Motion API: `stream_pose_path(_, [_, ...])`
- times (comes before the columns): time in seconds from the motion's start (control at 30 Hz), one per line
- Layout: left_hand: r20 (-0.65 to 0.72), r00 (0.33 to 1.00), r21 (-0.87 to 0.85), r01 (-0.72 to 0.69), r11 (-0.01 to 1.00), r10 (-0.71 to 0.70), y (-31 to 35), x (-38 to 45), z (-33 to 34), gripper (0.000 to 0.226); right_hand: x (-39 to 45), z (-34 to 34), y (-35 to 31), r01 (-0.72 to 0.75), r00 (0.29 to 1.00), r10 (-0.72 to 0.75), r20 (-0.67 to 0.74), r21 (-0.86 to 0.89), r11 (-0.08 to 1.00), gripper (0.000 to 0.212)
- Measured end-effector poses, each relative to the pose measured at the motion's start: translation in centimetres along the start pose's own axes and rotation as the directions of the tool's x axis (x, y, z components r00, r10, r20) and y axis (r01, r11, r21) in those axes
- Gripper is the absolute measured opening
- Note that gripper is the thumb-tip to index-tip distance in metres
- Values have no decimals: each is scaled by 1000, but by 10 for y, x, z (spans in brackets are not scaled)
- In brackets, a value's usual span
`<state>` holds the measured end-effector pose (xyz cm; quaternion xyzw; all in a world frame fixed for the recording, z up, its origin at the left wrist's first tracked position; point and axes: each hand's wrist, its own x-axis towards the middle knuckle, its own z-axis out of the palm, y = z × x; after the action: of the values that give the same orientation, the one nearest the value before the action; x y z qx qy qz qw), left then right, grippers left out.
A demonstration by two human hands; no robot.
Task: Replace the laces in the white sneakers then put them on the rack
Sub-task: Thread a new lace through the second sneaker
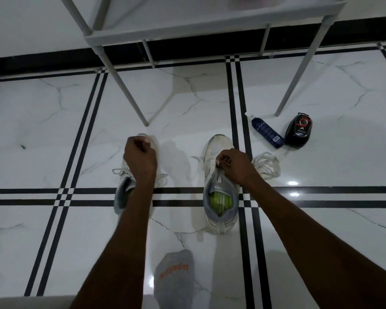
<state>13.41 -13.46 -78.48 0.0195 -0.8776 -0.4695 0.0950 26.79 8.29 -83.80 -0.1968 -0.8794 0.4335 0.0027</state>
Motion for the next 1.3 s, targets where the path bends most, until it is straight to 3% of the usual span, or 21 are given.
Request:
stream_pose_path(0.07, [122, 980, 25, -160, 987, 155, -8, -22, 13, 14, 0, -2, -2, -3, 1000, 3, 9, -17, 1000, 11])
stream_pose_path(0.13, [328, 911, -8, -262, 965, 250, -10, -47, 32, 23, 0, -2, -3, -1, 1000, 1, 20, -32, 999, 11])
stream_pose_path(0.2, [517, 824, -57, -238, 970, 233, -4, -68, 49, 28, 1, -1, -4, 0, 1000, 1, 28, -44, 999, 11])
stream_pose_path(0.27, [592, 786, -35, -196, 980, 178, 2, -79, 61, 20, 2, -2, -2, 7, 1000, -6, 26, -44, 999, 12])
stream_pose_path(0.37, [539, 819, 29, -252, 967, 198, 5, -76, 62, 9, 0, -2, 1, 3, 1000, -2, 22, -29, 1000, 8])
stream_pose_path(0.43, [421, 886, 41, -229, 973, 191, 6, -60, 50, 6, 0, -2, 3, -9, 1000, 9, 16, -10, 1000, 8])
stream_pose_path(0.5, [169, 980, 83, -124, 989, 108, 3, -30, 31, 12, 0, -1, 6, -20, 1000, 20, 10, -3, 1000, 9])
stream_pose_path(0.57, [-95, 994, 155, -36, 987, 52, -3, 1, 8, 16, 1, -3, 5, -31, 999, 31, 20, 1, 1000, 9])
stream_pose_path(0.6, [-161, 986, 182, -23, 983, 53, -5, 13, 0, 20, 1, -4, 4, -37, 999, 37, 29, -8, 999, 10])
stream_pose_path(0.67, [-104, 991, 274, -51, 960, 83, -5, 13, -1, 22, 1, -6, 0, -41, 998, 42, 56, -25, 999, 12])
stream_pose_path(0.73, [101, 975, 269, -219, 938, 199, -5, -9, 18, 30, 1, -7, -2, -39, 997, 41, 59, -34, 999, 13])
stream_pose_path(0.83, [461, 840, 4, -325, 946, 287, -4, -48, 53, 32, 2, -6, -1, -25, 998, 28, 59, -52, 998, 9])
stream_pose_path(0.9, [572, 771, -63, -299, 952, 280, 2, -69, 64, 26, 2, -6, 1, -9, 999, 12, 48, -64, 998, 8])
stream_pose_path(1.0, [540, 810, -48, -243, 969, 230, 6, -84, 70, 12, 2, -5, 4, 9, 999, -7, 32, -74, 997, 6])
stream_pose_path(1.1, [475, 849, 27, -279, 960, 233, 3, -78, 68, 4, 1, -5, 5, 3, 999, -1, 34, -65, 998, 7])
stream_pose_path(1.23, [205, 970, -23, -129, 991, 131, 1, -53, 46, 11, 0, -9, 2, -21, 999, 22, 40, -40, 999, 9])
stream_pose_path(1.3, [65, 994, -11, -83, 997, 83, -4, -40, 36, 7, -1, -11, 1, -36, 998, 38, 46, -28, 999, 9])
